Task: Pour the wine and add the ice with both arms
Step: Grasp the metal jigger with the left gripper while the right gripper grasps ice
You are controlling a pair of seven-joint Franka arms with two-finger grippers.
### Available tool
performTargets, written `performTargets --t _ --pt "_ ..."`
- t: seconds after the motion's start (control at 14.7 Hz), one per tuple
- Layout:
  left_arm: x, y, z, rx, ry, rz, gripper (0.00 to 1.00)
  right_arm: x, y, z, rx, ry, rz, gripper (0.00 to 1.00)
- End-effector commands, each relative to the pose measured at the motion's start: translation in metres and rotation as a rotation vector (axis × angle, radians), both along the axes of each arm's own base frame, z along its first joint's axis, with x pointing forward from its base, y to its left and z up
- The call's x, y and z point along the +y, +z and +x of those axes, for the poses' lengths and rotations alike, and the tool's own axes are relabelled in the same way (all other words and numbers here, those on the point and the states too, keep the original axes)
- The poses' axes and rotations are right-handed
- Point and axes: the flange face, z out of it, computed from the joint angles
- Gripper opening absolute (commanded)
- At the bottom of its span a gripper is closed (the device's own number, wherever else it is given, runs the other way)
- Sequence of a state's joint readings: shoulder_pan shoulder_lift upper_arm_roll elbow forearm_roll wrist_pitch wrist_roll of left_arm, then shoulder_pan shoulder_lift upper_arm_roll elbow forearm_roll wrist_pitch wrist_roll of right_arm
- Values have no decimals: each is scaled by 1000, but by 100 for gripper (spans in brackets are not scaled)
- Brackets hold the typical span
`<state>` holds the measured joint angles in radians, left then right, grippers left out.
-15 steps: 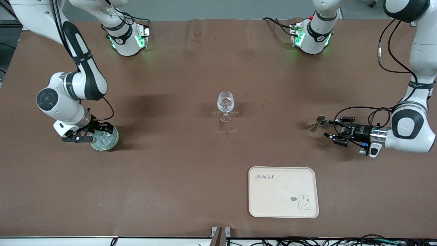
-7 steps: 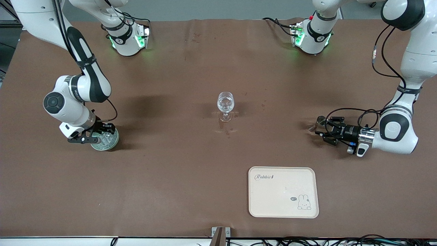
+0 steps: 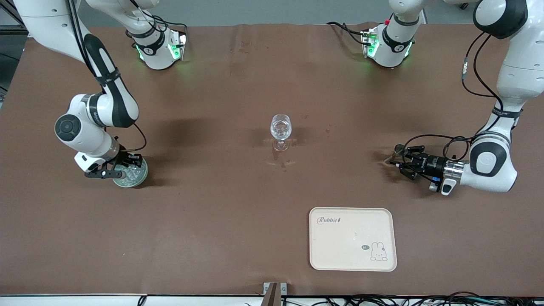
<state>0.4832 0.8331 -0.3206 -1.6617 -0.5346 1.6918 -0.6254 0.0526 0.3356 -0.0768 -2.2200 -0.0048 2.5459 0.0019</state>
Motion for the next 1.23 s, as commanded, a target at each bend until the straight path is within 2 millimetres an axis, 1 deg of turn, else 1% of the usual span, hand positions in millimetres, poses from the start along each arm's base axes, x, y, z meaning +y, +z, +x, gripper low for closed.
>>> performTargets --t 0.0,0.55,0.68,0.89,0.96,1.16 --pt "-2 1 0 15 14 -15 37 -1 -5 -4 -7 1 8 50" --pt "-4 -4 -4 30 -1 -35 34 -3 -6 -7 10 5 9 50" --pt "-4 -5 -4 30 -1 -37 31 -2 -7 -8 15 7 10 49" --pt "-3 -4 -4 31 0 -35 23 -3 -7 -8 19 7 10 39" --pt "-3 -4 -3 27 -1 -36 19 -3 -7 -8 19 7 10 34" --pt "-3 -5 -4 28 0 -38 15 -4 -5 -6 16 -1 10 8"
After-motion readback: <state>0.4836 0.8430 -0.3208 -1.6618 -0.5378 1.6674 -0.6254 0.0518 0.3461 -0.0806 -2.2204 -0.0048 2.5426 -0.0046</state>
